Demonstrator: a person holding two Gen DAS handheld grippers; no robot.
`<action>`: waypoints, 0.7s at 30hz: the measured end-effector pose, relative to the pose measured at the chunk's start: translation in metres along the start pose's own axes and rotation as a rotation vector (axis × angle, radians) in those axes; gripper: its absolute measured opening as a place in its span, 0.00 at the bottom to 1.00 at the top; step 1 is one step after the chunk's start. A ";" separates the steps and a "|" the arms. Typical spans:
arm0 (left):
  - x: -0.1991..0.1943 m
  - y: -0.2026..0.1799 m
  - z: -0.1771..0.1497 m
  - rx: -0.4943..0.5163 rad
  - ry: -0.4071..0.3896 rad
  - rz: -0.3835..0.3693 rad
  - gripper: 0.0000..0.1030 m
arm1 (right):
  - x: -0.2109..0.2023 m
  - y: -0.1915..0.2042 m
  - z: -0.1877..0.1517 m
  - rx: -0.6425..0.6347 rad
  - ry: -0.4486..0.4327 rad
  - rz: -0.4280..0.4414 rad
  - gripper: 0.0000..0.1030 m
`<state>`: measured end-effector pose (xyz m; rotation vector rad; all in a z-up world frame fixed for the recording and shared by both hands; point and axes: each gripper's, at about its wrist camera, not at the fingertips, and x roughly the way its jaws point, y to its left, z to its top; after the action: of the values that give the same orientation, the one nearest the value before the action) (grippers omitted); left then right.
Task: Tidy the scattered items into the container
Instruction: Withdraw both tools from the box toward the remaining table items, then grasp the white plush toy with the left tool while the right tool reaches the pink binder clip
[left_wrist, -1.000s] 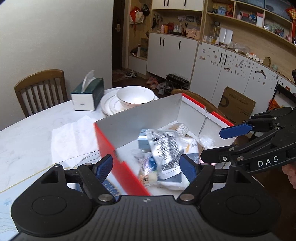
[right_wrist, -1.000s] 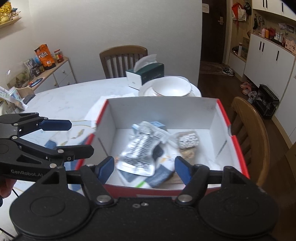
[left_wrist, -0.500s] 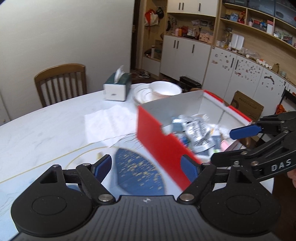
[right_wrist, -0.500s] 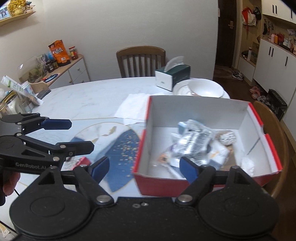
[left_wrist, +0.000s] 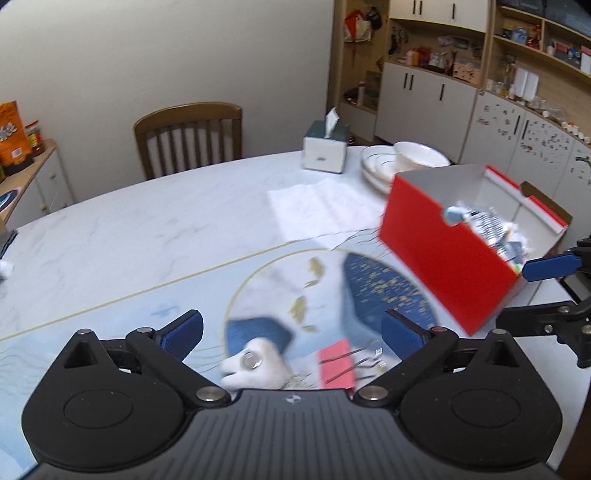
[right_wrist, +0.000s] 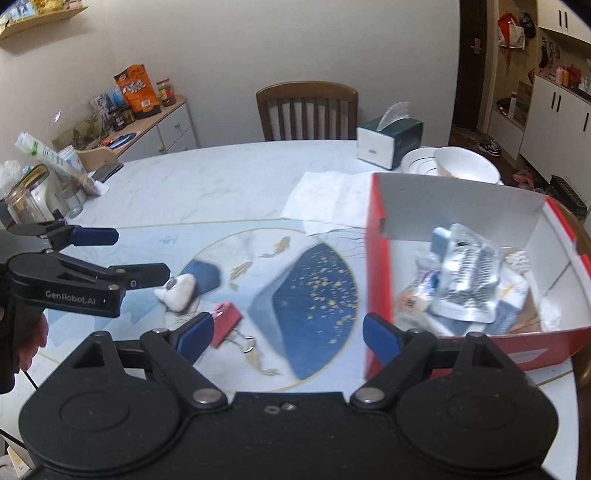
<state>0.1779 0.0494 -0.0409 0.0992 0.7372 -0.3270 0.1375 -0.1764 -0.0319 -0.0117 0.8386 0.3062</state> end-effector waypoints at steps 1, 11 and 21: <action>0.001 0.004 -0.002 0.001 0.004 0.008 1.00 | 0.003 0.004 -0.001 -0.004 0.003 0.002 0.85; 0.030 0.032 -0.020 0.008 0.054 0.051 1.00 | 0.048 0.039 -0.009 -0.025 0.052 0.003 0.85; 0.066 0.042 -0.030 0.026 0.109 0.024 1.00 | 0.094 0.064 -0.017 -0.107 0.103 -0.005 0.81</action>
<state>0.2183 0.0785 -0.1089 0.1511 0.8396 -0.3095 0.1669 -0.0928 -0.1050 -0.1300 0.9238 0.3480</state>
